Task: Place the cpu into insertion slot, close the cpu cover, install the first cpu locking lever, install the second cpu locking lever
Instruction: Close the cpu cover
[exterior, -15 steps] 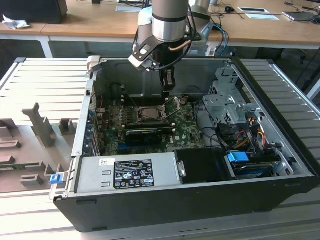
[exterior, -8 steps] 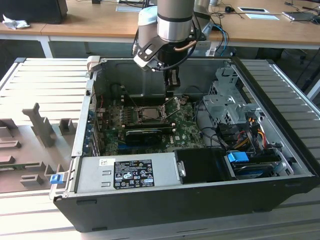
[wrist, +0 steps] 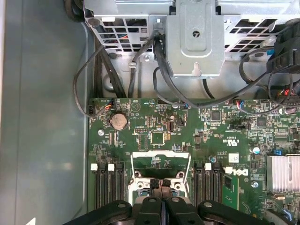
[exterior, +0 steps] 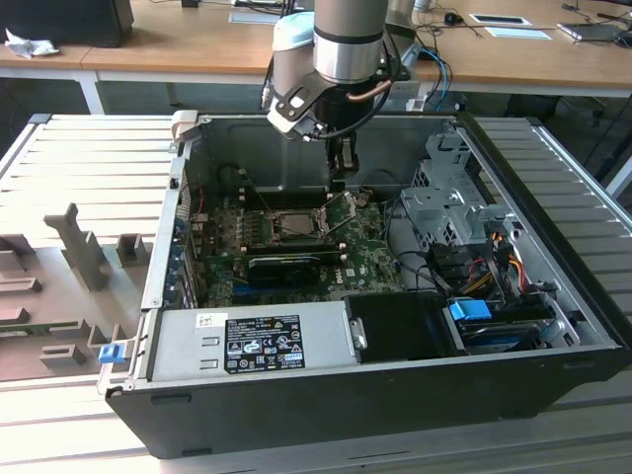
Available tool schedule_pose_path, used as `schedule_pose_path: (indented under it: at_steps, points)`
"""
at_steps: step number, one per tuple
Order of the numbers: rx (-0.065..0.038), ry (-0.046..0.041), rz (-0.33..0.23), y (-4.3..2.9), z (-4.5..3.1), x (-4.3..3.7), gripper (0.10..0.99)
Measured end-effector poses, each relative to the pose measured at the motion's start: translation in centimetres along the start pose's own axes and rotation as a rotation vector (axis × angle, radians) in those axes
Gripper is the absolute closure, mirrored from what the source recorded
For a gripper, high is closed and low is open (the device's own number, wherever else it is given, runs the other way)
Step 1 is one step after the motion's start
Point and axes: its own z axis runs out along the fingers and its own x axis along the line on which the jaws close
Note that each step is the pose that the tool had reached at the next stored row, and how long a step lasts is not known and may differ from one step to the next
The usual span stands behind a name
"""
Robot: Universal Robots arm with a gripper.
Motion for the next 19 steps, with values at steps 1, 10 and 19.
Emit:
schedule_pose_path:
  at_steps: [1, 10, 19]
  points:
    - [0.0, 0.0, 0.0, 0.03, 0.01, 0.0, 0.98]
    - [0.0, 0.0, 0.0, 0.44, 0.05, 0.0, 0.98]
    - [0.0, 0.0, 0.0, 1.61, 0.13, -0.01, 0.98]
